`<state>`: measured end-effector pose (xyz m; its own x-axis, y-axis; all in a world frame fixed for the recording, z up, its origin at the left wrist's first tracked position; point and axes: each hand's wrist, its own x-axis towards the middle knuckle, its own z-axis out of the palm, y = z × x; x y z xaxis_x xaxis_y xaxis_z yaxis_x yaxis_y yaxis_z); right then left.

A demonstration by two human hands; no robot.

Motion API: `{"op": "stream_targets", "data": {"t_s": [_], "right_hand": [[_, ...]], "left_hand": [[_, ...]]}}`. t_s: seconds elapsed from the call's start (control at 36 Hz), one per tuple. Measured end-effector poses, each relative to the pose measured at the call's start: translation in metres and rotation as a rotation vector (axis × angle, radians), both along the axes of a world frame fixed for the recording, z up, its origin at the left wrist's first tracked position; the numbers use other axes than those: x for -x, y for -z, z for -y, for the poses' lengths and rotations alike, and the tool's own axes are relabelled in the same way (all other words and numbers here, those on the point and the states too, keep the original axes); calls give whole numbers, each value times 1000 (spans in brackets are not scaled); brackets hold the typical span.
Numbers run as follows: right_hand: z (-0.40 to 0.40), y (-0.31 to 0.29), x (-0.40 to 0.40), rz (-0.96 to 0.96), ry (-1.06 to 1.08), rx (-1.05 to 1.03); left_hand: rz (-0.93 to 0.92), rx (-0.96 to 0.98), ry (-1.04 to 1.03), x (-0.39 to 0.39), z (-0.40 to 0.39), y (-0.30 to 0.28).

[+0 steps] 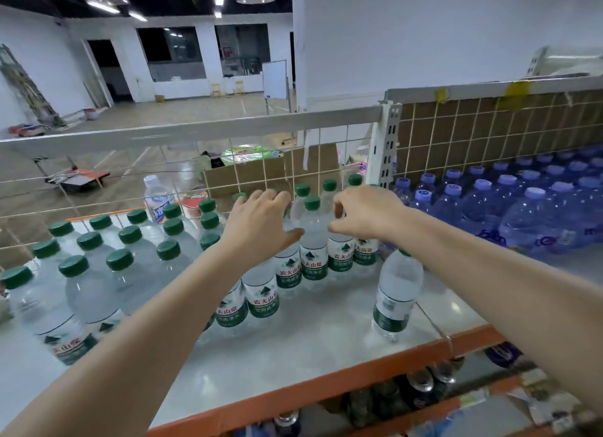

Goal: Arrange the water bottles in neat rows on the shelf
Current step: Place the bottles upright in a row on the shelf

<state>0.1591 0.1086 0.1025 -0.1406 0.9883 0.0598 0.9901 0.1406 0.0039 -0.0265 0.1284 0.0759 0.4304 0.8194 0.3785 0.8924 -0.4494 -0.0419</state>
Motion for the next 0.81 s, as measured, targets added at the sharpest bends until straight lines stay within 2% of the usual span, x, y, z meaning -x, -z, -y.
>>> {"op": "stream_targets", "data": {"t_s": [0.08, 0.22, 0.31, 0.42, 0.47, 0.64, 0.81], "right_hand": [[9, -6, -19, 174, 94, 45], [21, -8, -39, 335, 221, 284], [28, -7, -46, 295, 235, 385], [25, 1, -53, 94, 228, 482], [23, 3, -53, 35, 191, 430], [16, 12, -41, 21, 68, 204], [3, 13, -16, -136, -3, 93]], "left_hand": [[2, 41, 21, -19, 1, -1], [-14, 109, -12, -34, -1, 0], [-32, 145, -51, -34, -3, 2], [-54, 165, -119, -26, -6, 2], [-75, 168, -166, -21, -6, 1], [-104, 222, -296, 4, -7, 4], [-120, 255, -327, 20, -11, 11]]}}
